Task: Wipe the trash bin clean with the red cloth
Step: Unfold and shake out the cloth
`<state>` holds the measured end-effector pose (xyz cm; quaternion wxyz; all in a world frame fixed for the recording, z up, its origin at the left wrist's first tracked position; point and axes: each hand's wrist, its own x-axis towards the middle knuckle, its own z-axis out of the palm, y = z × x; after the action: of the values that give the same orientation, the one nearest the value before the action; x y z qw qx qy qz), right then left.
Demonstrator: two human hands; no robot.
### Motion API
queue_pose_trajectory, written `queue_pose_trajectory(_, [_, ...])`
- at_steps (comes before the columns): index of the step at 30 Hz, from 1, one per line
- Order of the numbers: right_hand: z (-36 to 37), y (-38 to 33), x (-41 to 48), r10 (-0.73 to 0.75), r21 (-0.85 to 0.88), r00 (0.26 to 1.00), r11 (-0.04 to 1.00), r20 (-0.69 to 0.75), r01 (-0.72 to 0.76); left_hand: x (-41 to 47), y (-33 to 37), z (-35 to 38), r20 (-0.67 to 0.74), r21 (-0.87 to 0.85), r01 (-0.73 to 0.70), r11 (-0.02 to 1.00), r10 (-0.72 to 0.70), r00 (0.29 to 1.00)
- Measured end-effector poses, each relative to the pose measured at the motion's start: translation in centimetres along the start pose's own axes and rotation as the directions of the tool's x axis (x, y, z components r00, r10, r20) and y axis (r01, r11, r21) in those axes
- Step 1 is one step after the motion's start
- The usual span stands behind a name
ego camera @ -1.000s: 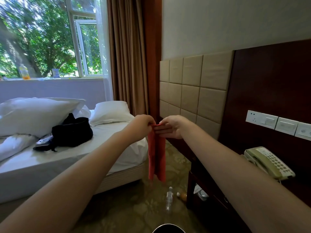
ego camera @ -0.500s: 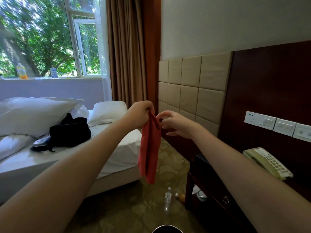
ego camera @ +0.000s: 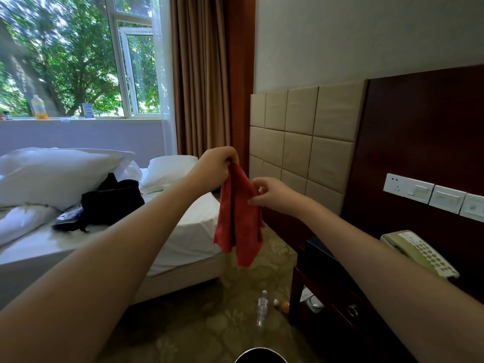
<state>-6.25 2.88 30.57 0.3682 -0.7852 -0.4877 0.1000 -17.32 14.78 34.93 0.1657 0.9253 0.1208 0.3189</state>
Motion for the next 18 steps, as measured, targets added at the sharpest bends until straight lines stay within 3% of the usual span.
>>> queue_pose_trajectory(6, [-0.3, 0.2, -0.8, 0.137, -0.145, 0.962, 0.984, 0.235, -0.104, -1.5, -0.6, -0.2, -0.090, 0.021, 0.063, 0.998, -0.060, 0.994])
queue_pose_trajectory(12, [-0.5, 0.8, -1.0, 0.125, -0.084, 0.970, 0.990, 0.208, -0.109, -1.4, -2.0, -0.5, -0.116, -0.089, 0.117, 0.989, -0.127, 0.985])
queue_pose_trajectory(18, [-1.3, 1.8, -0.9, 0.122, -0.421, 0.989, 0.904, 0.079, -0.078, -1.7, -3.8, 0.4, -0.079, -0.044, 0.084, 0.995, -0.087, 0.993])
